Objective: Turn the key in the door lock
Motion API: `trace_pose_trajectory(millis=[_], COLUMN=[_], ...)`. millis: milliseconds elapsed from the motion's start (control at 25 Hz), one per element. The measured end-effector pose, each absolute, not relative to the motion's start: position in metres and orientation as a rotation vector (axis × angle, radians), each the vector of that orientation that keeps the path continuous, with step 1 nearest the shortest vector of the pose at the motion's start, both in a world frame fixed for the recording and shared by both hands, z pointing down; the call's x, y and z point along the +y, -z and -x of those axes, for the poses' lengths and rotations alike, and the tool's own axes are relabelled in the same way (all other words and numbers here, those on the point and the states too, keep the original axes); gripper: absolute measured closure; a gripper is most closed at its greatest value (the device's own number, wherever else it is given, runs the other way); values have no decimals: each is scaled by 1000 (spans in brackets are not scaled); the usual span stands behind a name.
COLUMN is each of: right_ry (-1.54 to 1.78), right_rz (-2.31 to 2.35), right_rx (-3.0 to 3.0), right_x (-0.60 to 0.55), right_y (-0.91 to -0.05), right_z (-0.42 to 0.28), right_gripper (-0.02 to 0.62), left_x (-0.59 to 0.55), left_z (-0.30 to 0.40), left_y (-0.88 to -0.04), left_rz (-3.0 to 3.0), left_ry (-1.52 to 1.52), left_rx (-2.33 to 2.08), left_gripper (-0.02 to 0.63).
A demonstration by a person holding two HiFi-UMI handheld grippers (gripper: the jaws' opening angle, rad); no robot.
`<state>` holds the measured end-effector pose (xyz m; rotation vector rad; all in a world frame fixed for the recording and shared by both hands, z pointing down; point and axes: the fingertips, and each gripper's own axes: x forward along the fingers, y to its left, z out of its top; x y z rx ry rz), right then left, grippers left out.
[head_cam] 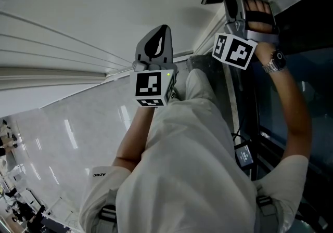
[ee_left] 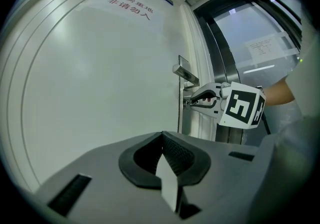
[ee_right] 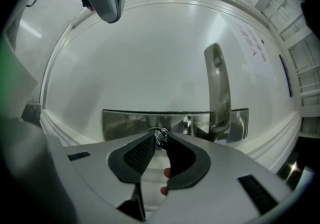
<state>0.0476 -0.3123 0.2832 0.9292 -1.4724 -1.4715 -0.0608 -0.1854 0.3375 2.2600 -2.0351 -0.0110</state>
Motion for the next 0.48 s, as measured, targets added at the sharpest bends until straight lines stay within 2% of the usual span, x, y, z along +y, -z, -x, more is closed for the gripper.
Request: trace_pose_trajectory(millis=[480], right_ry=[1367], right_rz=[-1004], right_rx=[-1533], right_x=[-313], right_y=[-281], right_z=[-46], right_gripper=[529], left_x=[-181], left_z=[61], left_y=[-337], left_rz=[-2250], left_ry=[16], left_rx=[-2041], left_gripper=[598])
